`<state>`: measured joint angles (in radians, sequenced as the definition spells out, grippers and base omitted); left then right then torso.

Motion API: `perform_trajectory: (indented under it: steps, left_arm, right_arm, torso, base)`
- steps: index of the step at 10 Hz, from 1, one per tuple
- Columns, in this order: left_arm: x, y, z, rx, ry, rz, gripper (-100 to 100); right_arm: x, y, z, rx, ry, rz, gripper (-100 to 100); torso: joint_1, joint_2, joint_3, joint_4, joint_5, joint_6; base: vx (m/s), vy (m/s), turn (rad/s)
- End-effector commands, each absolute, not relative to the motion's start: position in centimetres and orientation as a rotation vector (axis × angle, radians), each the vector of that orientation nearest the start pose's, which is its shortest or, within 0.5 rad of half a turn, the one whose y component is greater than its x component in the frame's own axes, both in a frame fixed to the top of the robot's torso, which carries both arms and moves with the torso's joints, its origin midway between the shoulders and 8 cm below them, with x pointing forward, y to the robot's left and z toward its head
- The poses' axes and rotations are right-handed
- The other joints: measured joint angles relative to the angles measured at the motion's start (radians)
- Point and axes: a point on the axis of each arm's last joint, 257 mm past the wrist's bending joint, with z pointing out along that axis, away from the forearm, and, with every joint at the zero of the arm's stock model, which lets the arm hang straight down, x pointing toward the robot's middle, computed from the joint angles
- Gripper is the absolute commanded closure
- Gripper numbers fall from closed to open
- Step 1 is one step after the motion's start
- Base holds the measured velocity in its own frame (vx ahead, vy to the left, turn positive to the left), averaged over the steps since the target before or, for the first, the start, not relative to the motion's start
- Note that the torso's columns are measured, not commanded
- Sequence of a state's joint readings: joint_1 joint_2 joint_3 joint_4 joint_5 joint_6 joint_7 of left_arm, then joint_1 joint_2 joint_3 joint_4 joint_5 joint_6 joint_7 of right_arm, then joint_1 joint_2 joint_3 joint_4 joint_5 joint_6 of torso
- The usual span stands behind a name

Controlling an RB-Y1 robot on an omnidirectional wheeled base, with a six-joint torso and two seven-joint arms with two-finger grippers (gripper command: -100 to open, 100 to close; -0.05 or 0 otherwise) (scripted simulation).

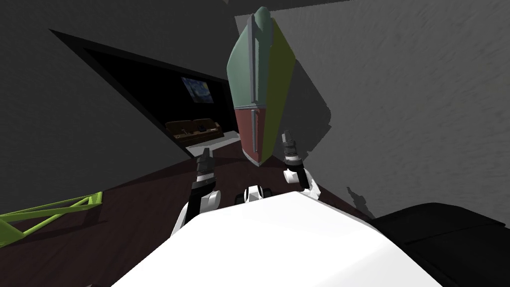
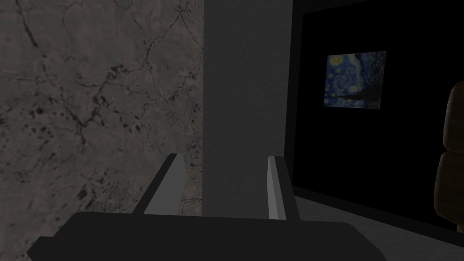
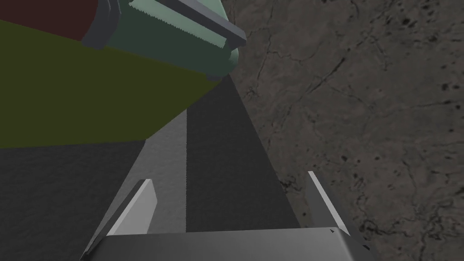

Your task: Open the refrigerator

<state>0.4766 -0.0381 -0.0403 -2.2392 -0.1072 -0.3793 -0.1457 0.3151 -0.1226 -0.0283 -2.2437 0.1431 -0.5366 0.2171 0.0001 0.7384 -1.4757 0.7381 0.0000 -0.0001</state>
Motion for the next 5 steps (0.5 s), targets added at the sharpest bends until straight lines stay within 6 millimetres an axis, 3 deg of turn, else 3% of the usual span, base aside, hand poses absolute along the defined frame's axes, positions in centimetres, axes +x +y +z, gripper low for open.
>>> perform_trajectory:
  steps: [1, 4, 5]
  left_arm:
    - [37.6, 26.0, -1.1, -0.67, 0.781, -1.115, 0]
    - [37.6, 26.0, -1.1, -0.67, 0.781, -1.115, 0]
    - [37.6, 26.0, -1.1, -0.67, 0.781, -1.115, 0]
  right_arm:
    - [37.3, -23.8, 7.3, 0.222, 0.716, 0.973, -100]
    - [39.9, -24.2, 7.6, 0.179, 0.757, 0.84, -100]
    - [39.9, -24.2, 7.8, 0.174, 0.753, 0.836, -100]
  torso:
    - [0.0, -0.001, 0.0, 0.0, 0.0, 0.0]
    - [0.0, 0.0, 0.0, 0.0, 0.0, 0.0]
    - [0.0, 0.0, 0.0, 0.0, 0.0, 0.0]
  base:
    - [0.032, -0.005, 0.018]
    - [0.028, -0.007, 0.026]
    - [0.024, -0.006, 0.021]
